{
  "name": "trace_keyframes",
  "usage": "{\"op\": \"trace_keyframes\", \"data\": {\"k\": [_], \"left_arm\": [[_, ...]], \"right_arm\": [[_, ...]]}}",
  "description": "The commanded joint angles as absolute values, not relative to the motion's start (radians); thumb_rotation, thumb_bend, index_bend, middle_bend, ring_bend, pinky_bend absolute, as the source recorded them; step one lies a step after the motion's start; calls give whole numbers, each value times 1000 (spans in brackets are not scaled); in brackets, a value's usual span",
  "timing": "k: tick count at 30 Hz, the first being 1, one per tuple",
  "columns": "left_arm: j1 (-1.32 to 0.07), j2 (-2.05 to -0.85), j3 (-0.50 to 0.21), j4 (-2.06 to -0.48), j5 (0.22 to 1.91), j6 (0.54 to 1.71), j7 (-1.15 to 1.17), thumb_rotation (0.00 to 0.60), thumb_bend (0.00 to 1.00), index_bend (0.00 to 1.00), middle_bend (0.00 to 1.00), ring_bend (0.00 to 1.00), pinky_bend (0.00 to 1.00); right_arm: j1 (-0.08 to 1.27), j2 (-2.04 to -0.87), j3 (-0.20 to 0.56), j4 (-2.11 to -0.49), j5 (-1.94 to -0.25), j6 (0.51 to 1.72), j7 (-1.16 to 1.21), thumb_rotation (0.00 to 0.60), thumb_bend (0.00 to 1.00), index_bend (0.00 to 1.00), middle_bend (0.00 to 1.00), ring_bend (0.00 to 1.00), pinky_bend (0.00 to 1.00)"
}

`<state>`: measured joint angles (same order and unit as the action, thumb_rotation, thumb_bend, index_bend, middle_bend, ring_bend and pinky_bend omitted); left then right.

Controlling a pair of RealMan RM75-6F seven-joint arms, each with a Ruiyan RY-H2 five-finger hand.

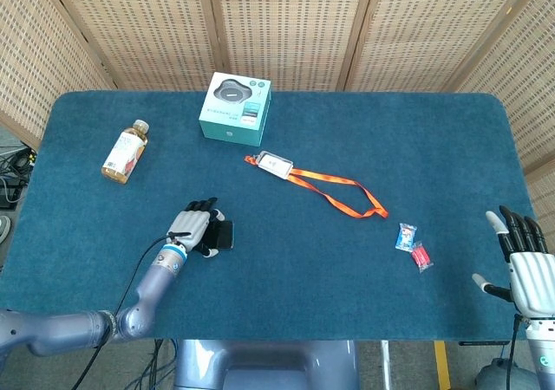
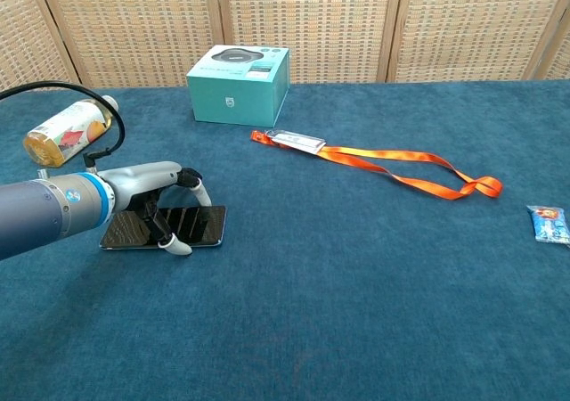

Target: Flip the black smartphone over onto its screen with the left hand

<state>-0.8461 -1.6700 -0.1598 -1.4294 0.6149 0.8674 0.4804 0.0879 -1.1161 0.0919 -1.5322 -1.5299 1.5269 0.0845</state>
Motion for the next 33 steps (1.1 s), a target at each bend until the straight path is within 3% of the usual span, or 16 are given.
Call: {"op": "trace_keyframes", "data": {"k": [1,11,19,33], "left_arm": [[-827,-1650,-186,-1467,677,877,414,600,220,603,0,0,0],[-773,-1609,-239,-1555,861,894,201,600,206,604,0,0,0],[-701,-1627,-284,-1614,1033,887,-135,600,191,610,0,0,0],[-664,-1684,-256,-1491,1220,852,-498,600,193,610,0,0,0]], "right_arm": [[88,-1116,91,-1532,-1530,1526,85,600,0,0,0,0,0],[89,-1115,92,-1533,-1528,1524,86,600,0,0,0,0,0],[89,-1116,91,-1534,-1528,1525,84,600,0,0,0,0,0],[92,-1122,88,-1531,-1528,1517,69,600,0,0,0,0,0]]}}
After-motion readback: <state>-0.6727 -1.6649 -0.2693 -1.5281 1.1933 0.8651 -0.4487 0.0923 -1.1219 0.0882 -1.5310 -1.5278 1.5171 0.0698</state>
